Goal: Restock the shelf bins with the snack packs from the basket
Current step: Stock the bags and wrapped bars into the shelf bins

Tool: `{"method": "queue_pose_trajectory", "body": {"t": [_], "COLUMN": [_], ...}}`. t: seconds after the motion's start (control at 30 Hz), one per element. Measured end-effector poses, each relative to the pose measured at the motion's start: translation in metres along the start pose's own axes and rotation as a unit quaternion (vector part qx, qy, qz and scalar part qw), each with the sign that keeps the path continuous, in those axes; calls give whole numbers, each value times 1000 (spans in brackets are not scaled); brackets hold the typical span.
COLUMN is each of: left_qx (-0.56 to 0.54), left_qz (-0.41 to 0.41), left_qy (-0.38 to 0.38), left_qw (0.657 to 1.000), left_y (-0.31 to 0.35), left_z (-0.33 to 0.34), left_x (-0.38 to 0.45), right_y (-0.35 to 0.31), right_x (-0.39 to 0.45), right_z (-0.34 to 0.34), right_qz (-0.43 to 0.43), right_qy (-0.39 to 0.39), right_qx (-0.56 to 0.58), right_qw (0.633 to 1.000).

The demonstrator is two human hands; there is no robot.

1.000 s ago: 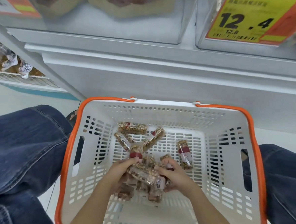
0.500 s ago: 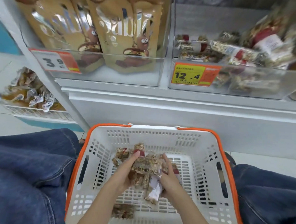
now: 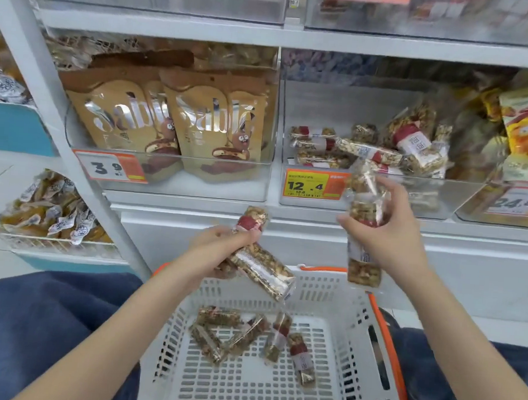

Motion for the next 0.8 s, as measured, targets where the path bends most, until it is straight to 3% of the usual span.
{"method": "queue_pose_trajectory", "body": {"t": [0.13, 0.33, 0.43, 0.57, 0.6, 0.73, 0.8], "left_qx": [73, 121, 130, 190, 193, 110, 137], "left_qz": [113, 241, 297, 309, 301, 264, 267], "left_qy": [31, -14, 11, 53, 59, 108, 107], "left_qw": [990, 963, 946, 930, 932, 952, 948], "left_y": [59, 142, 188, 226, 231, 244, 244], "left_z": [-3, 23, 46, 84, 93, 120, 133], "left_x": [-20, -47, -41, 0, 12, 48, 63], "right_y": [-36, -72, -75, -50, -41, -10, 10], "right_x": [30, 74, 105, 133, 140, 170, 183], "right_z": [-48, -91, -89, -78, -81, -92, -87], "right_qz": [-78, -174, -190, -227, -221, -208, -188], "right_qy": [-73, 48, 45, 27, 35, 42, -11], "right_qx": [-122, -149, -234, -457, -475, -389, -377], "right_qw": [987, 972, 952, 859, 851, 896, 907]}}
Point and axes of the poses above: each hand's wrist, its own x-axis towards the middle knuckle, its own z-axis out of the palm, y = z × x, the point moved 1 cm from there along x, towards the middle knuckle, and after that the axes turned 12 degrees about -z, right-handed, at the moved point
